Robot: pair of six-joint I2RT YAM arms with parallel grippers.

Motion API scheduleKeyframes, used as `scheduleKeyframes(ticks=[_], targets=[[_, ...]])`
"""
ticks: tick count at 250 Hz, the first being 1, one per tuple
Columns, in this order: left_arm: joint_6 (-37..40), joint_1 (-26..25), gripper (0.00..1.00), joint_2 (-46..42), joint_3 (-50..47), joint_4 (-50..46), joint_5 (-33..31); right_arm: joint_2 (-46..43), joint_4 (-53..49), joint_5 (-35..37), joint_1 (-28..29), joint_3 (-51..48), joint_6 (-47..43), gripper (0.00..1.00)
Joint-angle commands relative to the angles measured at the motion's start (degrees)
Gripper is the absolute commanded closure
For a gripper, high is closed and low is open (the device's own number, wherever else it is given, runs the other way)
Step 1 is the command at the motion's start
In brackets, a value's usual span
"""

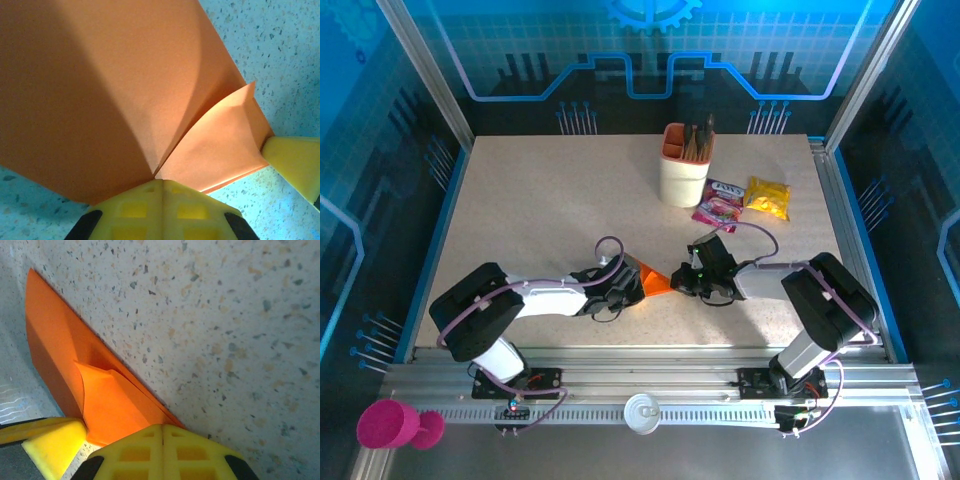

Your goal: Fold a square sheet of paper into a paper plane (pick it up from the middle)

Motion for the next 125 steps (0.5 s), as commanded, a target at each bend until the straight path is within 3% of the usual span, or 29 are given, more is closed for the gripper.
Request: scheduleKeyframes(ticks=[1,53,125], targets=[[3.96,0.27,1.0,-0.88,1.97,-8.13,-1.06,1.95,-0.49,1.81,-0.93,-2.53,0.2,1.0],[10.39,0.12,1.0,-1.78,9.66,-10.83,3.07,2.3,-0.36,2.76,-1.38,-4.69,0.36,1.0],[9.92,-0.85,1.0,4.95,15.56,-7.93,7.47,3.18,0.4,2.88,-1.38,-5.62,1.43,1.0]])
